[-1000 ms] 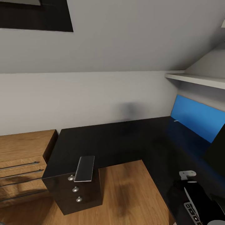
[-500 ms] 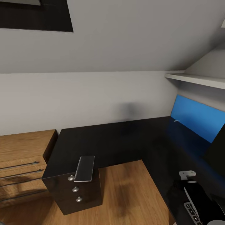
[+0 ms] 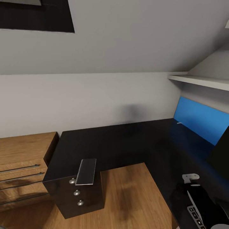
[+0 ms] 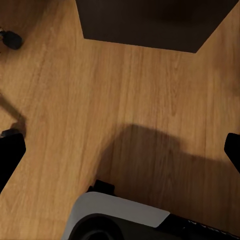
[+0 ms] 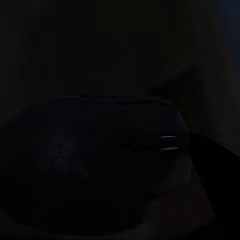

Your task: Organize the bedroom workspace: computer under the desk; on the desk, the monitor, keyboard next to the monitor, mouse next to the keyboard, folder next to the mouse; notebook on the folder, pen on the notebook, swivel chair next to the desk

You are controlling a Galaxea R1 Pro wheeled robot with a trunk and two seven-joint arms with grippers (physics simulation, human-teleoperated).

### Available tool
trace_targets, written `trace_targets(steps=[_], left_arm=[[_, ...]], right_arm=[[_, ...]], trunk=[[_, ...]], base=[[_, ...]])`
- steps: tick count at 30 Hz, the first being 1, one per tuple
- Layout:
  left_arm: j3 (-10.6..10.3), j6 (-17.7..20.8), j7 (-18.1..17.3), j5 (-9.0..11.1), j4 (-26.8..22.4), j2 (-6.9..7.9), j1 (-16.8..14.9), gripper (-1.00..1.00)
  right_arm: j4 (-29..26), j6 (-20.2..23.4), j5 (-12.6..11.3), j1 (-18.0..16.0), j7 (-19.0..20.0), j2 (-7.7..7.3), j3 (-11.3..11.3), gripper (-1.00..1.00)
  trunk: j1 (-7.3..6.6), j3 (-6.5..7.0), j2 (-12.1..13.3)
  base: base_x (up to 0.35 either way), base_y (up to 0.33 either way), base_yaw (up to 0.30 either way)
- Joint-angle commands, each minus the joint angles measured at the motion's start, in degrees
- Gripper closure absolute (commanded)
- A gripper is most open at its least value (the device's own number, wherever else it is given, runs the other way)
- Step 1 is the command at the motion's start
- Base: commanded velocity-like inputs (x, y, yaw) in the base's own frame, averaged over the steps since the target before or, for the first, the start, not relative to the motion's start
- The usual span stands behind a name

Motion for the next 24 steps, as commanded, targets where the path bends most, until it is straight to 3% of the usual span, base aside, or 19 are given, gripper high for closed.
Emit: trace_targets(steps=[1,4,5,24], left_arm=[[-0.48,-0.21,0.06,0.53,0.02,0.04,-0.05,-1.00],[-0.42,-0.23,0.06,0.54,0.02,0.05,-0.05,-1.00],[-0.40,-0.23,0.06,0.54,0.02,0.05,-0.05,-1.00],[-0.46,-0.23,0.06,0.55,0.02,0.14,-0.04,-1.00]], right_arm=[[-0.08,0.28,0.54,-0.03,0.33,0.02,-0.08,1.00],[0.25,0.27,0.54,-0.03,0.33,0.04,-0.08,1.00],[0.46,0.27,0.56,-0.03,0.33,0.05,-0.08,-1.00],[-0.99,0.04,0.34,-0.03,0.29,0.38,-0.24,-1.00]], trunk=[[0.00,-0.07,-0.04],[0.00,-0.07,-0.04],[0.00,-0.07,-0.04],[0.00,-0.07,-0.04]], base=[[0.000,0.000,0.000],[0.000,0.000,0.000],[0.000,0.000,0.000],[0.000,0.000,0.000]])
